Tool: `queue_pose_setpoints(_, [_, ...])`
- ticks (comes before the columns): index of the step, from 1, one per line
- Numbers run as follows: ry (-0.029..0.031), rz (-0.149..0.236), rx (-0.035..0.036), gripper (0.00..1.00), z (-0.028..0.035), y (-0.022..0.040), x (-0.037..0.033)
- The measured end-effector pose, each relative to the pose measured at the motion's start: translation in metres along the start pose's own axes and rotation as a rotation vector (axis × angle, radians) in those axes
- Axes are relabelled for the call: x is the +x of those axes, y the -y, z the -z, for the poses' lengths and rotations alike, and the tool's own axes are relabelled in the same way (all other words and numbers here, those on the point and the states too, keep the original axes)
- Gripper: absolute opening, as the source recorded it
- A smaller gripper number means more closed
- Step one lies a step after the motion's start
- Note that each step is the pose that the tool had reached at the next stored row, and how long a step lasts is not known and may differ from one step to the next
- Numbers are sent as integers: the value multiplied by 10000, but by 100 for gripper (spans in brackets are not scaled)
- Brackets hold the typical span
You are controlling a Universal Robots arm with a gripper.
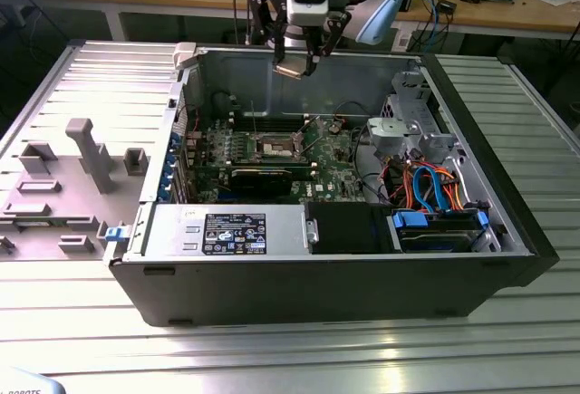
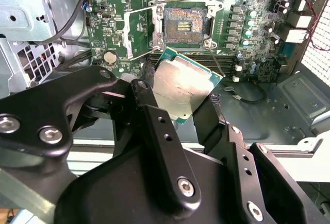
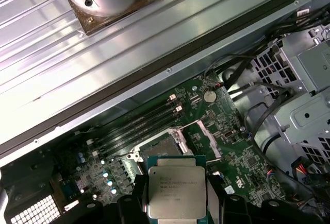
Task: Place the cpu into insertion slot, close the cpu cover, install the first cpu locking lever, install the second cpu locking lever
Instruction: 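Place the cpu into insertion slot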
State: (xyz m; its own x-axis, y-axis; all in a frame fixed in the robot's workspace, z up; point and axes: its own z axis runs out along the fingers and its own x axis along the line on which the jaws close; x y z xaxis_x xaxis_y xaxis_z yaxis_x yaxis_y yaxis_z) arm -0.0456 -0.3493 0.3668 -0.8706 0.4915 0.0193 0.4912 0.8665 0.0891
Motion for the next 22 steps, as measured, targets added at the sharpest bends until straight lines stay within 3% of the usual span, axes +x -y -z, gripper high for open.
queue_pose_setpoints(8, [98, -1095, -21, 54, -15, 2, -1])
queue_pose_setpoints(17, [104, -1159, -22, 54, -16, 2, 0])
queue_pose_setpoints(22, [178, -1985, -38, 54, -23, 2, -1])
